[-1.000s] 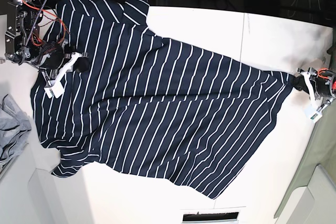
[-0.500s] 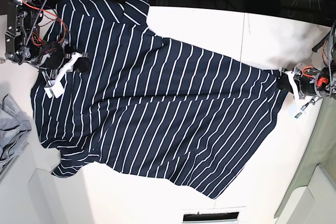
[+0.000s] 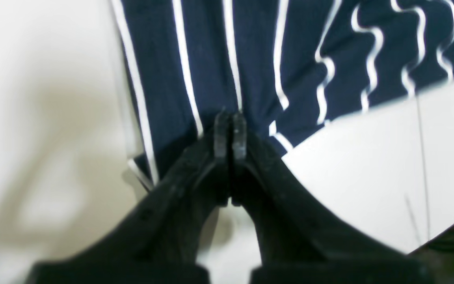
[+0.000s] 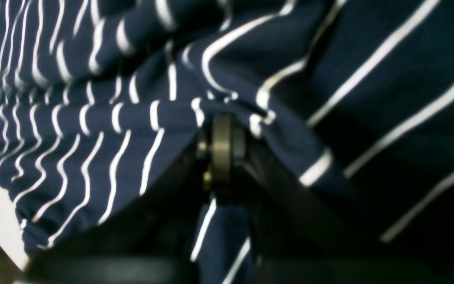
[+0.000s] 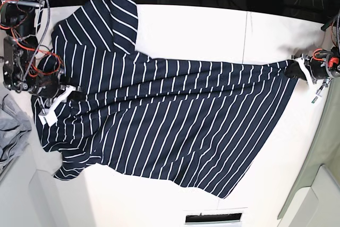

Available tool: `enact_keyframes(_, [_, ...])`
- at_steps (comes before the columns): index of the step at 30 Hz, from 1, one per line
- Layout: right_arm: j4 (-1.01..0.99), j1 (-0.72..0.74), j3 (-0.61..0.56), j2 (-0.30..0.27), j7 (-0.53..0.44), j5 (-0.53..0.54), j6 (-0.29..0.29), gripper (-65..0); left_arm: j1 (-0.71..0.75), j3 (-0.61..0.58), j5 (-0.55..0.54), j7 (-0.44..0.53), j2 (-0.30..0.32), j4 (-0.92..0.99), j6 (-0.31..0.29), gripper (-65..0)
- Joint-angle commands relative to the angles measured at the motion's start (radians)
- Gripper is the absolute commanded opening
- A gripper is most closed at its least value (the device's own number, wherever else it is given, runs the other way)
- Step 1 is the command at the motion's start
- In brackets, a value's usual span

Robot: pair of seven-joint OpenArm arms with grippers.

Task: Layout the t-shirt on the table in an organized manner, then fold the t-shirt properly
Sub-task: 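Regrasp the shirt hem corners with both grippers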

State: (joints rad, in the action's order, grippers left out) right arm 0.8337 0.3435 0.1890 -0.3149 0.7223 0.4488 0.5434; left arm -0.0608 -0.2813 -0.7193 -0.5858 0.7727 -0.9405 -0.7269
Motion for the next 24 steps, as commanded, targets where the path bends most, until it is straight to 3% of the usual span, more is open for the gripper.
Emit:
enact_keyframes(1, [-0.028,0.037,-0.005,-0.01,0.025,-0.064,-0.042,-65.0,0.047,-0.016,0.099,-0.148,0.006,0.015,0.029,-65.0])
enact_keyframes(8, [-0.17,0.252,-0.035,0.039,-0.015,-0.068,-0.043,-65.0,0.1,-0.016,-0.047,-0.167,0.006,-0.051,0.029,-65.0])
enact_keyframes(14, [-0.192,0.327,-0.034,0.115,-0.014,-0.066,-0.042,-65.0,0.1,-0.016,-0.176,-0.279,0.007,-0.16,0.029,-65.0])
enact_keyframes(19, [-0.148,0.328,-0.034,0.133,0.111,0.027,-0.033,-65.0,0.093,-0.015,-0.249,-0.293,0.042,-0.308,0.029,-65.0])
enact_keyframes(24, [-0.005,0.257,-0.034,0.102,0.233,0.144,-0.031,-65.0,-0.01,-0.011,-0.232,-0.151,0.098,-0.401,0.029,-65.0])
